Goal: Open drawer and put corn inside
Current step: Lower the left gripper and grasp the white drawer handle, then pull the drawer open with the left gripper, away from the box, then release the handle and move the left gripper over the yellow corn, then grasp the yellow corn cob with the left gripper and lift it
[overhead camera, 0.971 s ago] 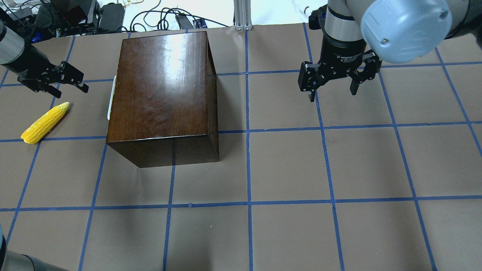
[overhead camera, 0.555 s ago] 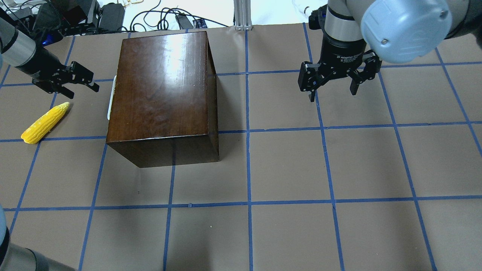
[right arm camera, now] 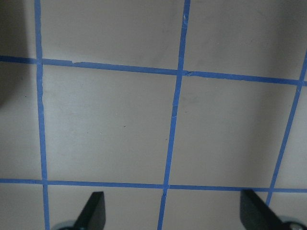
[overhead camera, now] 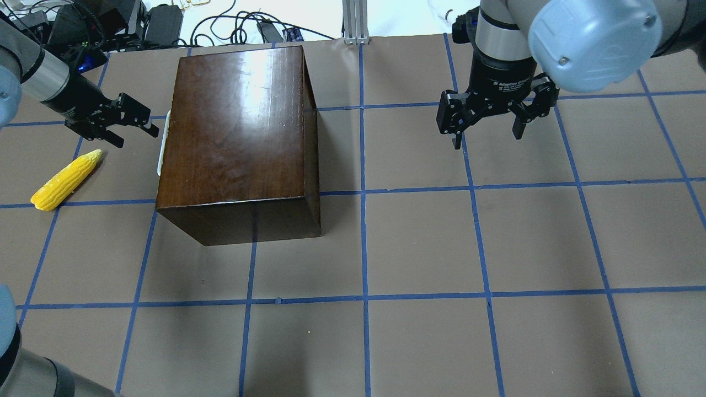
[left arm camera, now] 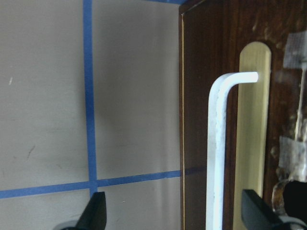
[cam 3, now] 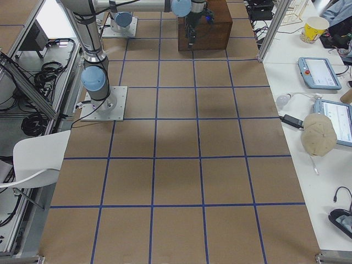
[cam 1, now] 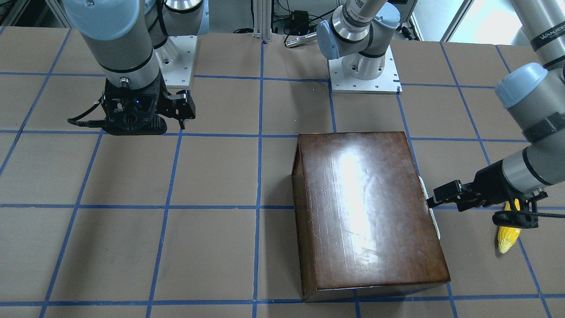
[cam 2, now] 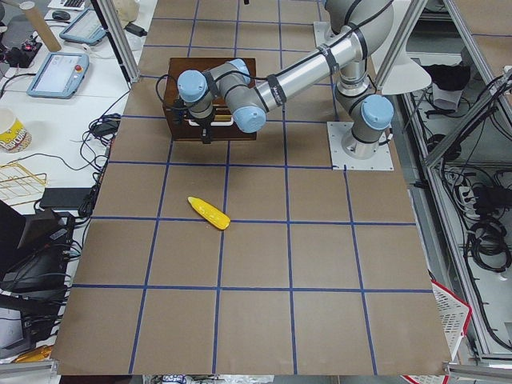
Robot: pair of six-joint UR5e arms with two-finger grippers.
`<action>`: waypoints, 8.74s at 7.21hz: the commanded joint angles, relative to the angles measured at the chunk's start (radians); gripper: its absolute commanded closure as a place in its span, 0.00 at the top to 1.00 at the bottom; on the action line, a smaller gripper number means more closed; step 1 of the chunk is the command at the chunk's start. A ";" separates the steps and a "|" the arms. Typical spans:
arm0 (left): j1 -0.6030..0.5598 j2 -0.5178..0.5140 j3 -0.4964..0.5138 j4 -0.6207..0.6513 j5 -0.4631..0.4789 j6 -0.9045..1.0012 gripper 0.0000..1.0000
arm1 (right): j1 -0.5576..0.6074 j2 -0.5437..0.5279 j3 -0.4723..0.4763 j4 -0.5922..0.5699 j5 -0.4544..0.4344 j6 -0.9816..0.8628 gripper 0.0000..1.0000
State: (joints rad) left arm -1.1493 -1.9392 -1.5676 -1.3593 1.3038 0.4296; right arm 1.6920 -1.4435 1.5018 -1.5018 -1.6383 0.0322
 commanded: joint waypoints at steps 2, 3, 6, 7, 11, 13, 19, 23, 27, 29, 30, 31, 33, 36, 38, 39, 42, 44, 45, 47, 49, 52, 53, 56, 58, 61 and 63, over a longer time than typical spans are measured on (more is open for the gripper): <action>-0.006 -0.032 0.000 0.000 0.000 0.014 1.00 | 0.000 0.000 0.000 0.000 0.000 0.000 1.00; -0.006 -0.040 0.000 0.000 0.000 0.014 1.00 | 0.000 0.000 0.000 0.000 0.000 0.000 1.00; -0.006 -0.059 0.000 0.000 -0.001 0.015 1.00 | 0.000 0.000 0.000 0.000 0.000 0.000 1.00; -0.006 -0.066 0.001 0.000 0.000 0.017 1.00 | 0.000 0.000 0.000 0.000 0.000 0.000 1.00; -0.004 -0.070 0.011 0.000 0.005 0.024 1.00 | 0.000 0.000 0.000 0.000 0.000 0.000 1.00; 0.003 -0.076 0.012 0.000 0.008 0.043 1.00 | 0.000 0.000 0.000 0.000 0.000 0.000 1.00; 0.010 -0.079 0.027 0.016 0.011 0.054 1.00 | 0.000 0.000 0.000 0.000 0.000 0.000 1.00; 0.049 -0.083 0.034 0.016 0.025 0.098 1.00 | 0.000 0.000 0.000 0.000 0.000 0.000 1.00; 0.063 -0.086 0.057 0.014 0.026 0.132 1.00 | 0.000 0.000 0.000 0.000 0.000 0.000 1.00; 0.077 -0.087 0.063 0.016 0.028 0.161 1.00 | 0.000 0.000 0.000 0.000 0.000 0.000 1.00; 0.079 -0.090 0.063 0.016 0.029 0.175 1.00 | 0.000 0.000 0.000 0.000 0.000 0.000 1.00; 0.083 -0.090 0.066 0.017 0.029 0.176 1.00 | 0.000 0.000 0.000 0.000 0.000 0.000 1.00; 0.095 -0.092 0.070 0.022 0.035 0.207 1.00 | 0.000 0.000 0.000 0.000 0.000 0.000 1.00; 0.095 -0.092 0.070 0.040 0.068 0.221 1.00 | 0.000 0.000 0.000 0.000 0.000 0.000 1.00; 0.095 -0.092 0.072 0.043 0.072 0.221 1.00 | 0.000 0.000 0.000 0.000 0.000 0.000 1.00; 0.100 -0.095 0.075 0.042 0.072 0.231 1.00 | 0.000 0.000 0.000 0.000 0.000 0.000 1.00; 0.131 -0.104 0.098 0.042 0.072 0.235 1.00 | 0.000 0.000 0.000 0.000 0.000 0.000 1.00; 0.146 -0.107 0.103 0.042 0.074 0.251 1.00 | 0.000 0.000 0.000 0.000 0.000 0.000 1.00; 0.146 -0.112 0.103 0.042 0.084 0.276 1.00 | 0.000 0.000 0.000 0.000 0.000 0.000 1.00; 0.146 -0.112 0.112 0.040 0.094 0.276 1.00 | 0.000 0.000 0.000 0.000 0.000 0.000 1.00; 0.146 -0.106 0.129 0.040 0.118 0.276 1.00 | 0.000 0.000 0.000 0.000 0.000 0.000 1.00; 0.148 -0.087 0.181 0.029 0.191 0.278 1.00 | 0.000 0.000 0.000 0.000 0.000 0.000 1.00; 0.169 -0.086 0.179 0.037 0.218 0.297 1.00 | 0.000 0.000 0.000 0.000 0.000 0.000 1.00; 0.238 -0.113 0.166 0.089 0.270 0.559 1.00 | 0.000 0.000 0.000 0.000 0.000 0.000 1.00; 0.267 -0.136 0.144 0.124 0.270 0.752 1.00 | 0.000 0.000 0.000 0.000 0.000 0.000 1.00; 0.319 -0.176 0.072 0.222 0.272 0.978 1.00 | 0.000 0.000 0.000 0.000 0.000 0.000 1.00; 0.333 -0.216 0.066 0.226 0.269 1.052 1.00 | 0.000 0.000 0.000 0.000 0.000 0.000 1.00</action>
State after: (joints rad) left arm -0.8236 -2.1299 -1.4961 -1.1398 1.5739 1.4418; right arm 1.6920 -1.4435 1.5018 -1.5017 -1.6383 0.0322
